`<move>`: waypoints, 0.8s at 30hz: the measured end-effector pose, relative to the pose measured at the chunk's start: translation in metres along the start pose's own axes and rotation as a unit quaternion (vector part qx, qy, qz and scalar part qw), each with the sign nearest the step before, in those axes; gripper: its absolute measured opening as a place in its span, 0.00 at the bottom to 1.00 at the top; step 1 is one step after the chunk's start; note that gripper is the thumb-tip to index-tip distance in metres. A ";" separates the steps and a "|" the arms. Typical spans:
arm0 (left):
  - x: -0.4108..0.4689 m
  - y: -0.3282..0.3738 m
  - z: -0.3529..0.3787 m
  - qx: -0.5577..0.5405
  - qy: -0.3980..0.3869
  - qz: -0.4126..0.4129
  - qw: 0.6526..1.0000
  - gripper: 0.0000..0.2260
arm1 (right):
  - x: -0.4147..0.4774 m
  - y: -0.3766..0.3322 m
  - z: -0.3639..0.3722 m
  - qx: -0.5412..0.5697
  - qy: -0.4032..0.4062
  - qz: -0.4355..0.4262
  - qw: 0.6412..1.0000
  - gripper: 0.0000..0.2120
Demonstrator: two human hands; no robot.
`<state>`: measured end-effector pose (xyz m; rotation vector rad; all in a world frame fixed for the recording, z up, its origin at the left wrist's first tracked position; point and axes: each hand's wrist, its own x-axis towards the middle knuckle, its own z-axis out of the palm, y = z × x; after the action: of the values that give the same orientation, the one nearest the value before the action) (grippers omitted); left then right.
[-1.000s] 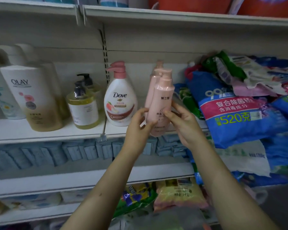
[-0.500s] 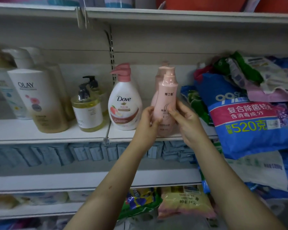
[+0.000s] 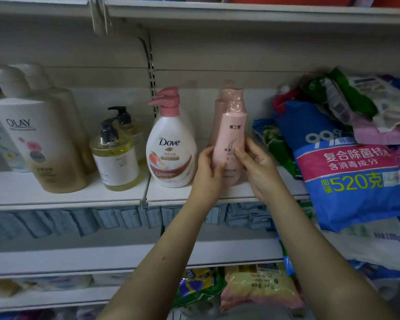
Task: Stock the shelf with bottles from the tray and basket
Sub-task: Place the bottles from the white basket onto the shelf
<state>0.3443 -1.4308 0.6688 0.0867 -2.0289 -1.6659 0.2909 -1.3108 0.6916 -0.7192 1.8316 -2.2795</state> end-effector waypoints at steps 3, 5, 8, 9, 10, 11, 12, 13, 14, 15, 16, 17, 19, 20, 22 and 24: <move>-0.002 -0.003 0.002 -0.004 0.008 0.004 1.000 0.20 | 0.000 0.002 -0.001 0.002 -0.001 0.001 1.000 0.25; -0.004 -0.004 0.002 0.003 0.010 0.012 1.000 0.21 | -0.001 0.004 -0.001 0.005 0.000 -0.005 1.000 0.25; -0.010 -0.003 0.003 0.011 0.012 0.019 1.000 0.20 | -0.004 0.008 -0.002 0.016 -0.006 -0.017 1.000 0.24; -0.011 -0.002 0.004 0.015 0.013 0.022 1.000 0.19 | -0.005 0.009 -0.002 0.019 -0.008 -0.021 1.000 0.23; -0.011 -0.001 0.005 0.021 0.014 0.023 0.999 0.19 | -0.006 0.009 -0.002 0.021 -0.009 -0.023 0.999 0.23; -0.012 -0.002 0.005 0.026 0.017 0.023 0.999 0.19 | -0.008 0.008 -0.002 0.023 -0.011 -0.025 0.999 0.22; -0.012 -0.002 0.006 0.030 0.019 0.023 0.999 0.20 | -0.008 0.008 -0.002 0.022 -0.013 -0.030 0.999 0.22; -0.013 -0.002 0.006 0.031 0.020 0.023 0.999 0.20 | -0.009 0.007 -0.002 0.020 -0.016 -0.033 0.999 0.22; -0.014 -0.002 0.006 0.033 0.020 0.021 0.999 0.20 | -0.010 0.008 -0.002 0.017 -0.016 -0.034 0.999 0.22; -0.014 -0.002 0.006 0.036 0.020 0.020 0.999 0.21 | -0.011 0.007 -0.003 0.014 -0.013 -0.035 0.999 0.23; -0.014 -0.002 0.006 0.041 0.021 0.019 0.999 0.21 | -0.011 0.007 -0.003 0.008 -0.010 -0.037 0.999 0.23; -0.014 -0.001 0.007 0.043 0.023 0.018 0.999 0.22 | -0.011 0.006 -0.002 0.002 -0.011 -0.037 0.999 0.23; -0.013 0.000 0.008 0.035 0.024 0.010 0.999 0.22 | -0.012 0.006 -0.002 -0.013 -0.013 -0.030 0.999 0.24; -0.014 0.002 0.008 0.026 0.024 0.008 0.999 0.23 | -0.012 0.006 -0.002 -0.023 -0.012 -0.027 0.999 0.24; -0.015 0.004 0.007 0.015 0.017 0.002 1.000 0.22 | -0.013 0.004 -0.002 -0.045 -0.019 -0.021 0.999 0.25; -0.018 0.005 0.004 0.018 -0.015 -0.012 1.000 0.23 | -0.015 -0.001 -0.001 -0.066 -0.029 -0.006 0.997 0.26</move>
<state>0.3592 -1.4198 0.6667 0.1004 -2.0885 -1.6548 0.3036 -1.3040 0.6878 -0.8086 1.9695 -2.1371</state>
